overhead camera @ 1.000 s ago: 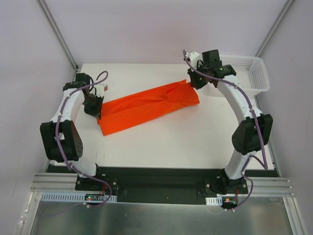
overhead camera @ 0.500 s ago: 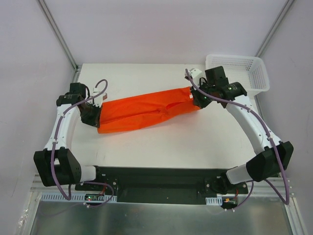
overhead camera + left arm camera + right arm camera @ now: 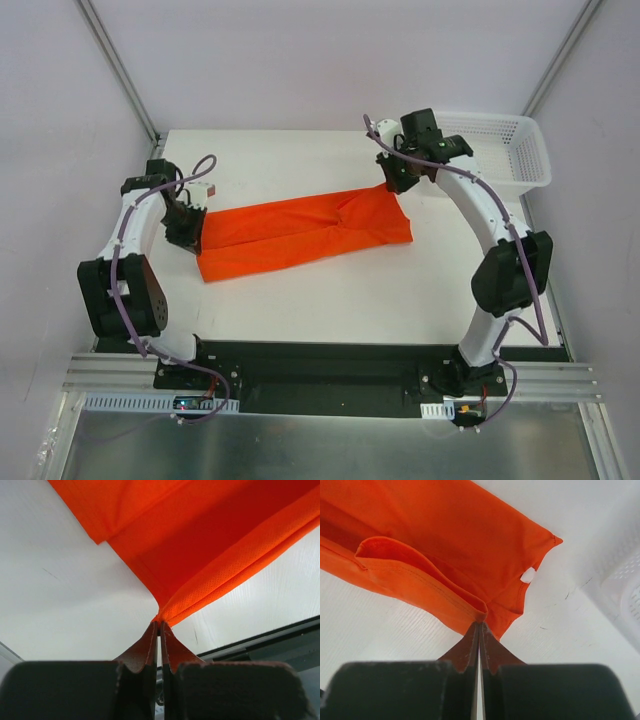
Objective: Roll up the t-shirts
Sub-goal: Fold the T-shirt at the center of the board.
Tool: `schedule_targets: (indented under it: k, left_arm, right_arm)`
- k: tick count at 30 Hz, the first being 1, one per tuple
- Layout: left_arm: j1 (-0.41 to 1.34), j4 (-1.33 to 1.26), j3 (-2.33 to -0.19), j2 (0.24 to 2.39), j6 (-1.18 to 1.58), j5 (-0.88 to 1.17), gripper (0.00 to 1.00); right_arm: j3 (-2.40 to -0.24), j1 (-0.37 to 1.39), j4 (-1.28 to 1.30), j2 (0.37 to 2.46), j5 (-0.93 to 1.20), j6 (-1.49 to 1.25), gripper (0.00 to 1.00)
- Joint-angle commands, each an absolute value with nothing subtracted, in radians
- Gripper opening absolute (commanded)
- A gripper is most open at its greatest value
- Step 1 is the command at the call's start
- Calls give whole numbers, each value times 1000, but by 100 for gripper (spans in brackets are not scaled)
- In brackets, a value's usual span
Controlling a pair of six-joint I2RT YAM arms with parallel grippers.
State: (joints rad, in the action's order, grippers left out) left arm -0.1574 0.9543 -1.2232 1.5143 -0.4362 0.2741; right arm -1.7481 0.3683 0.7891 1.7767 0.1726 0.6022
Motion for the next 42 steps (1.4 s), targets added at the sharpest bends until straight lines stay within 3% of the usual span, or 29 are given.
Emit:
schedule_targets:
  k: [1,21,23,25,30,39,42]
  left_arm:
    - [-169,943,-1330,1594,-408,255,0]
    - [-172,916,-1572,1920,-403,163,0]
    - [-172,914,-1588,1924,-378,140,8]
    - [-172,910,-1594,1910,-362,115,11]
    - [-172,871,-1572,1830,-314,42,28]
    - [-150,854,-1439,1720,-325,99,30]
    - [-106,854,-1372,1697,-363,181,17]
  right_arm:
    - [-1836,360,755,1830,138,607,1]
    - [-2029,362,723,2151,63,644,1]
    - [-2026,360,719,2154,23,644,10]
    - [-2025,356,719,2135,18,640,25]
    - [-1976,342,742,2068,32,641,46]
    - [-1798,338,870,1968,87,695,52]
    - [-1781,331,942,1982,118,732,44]
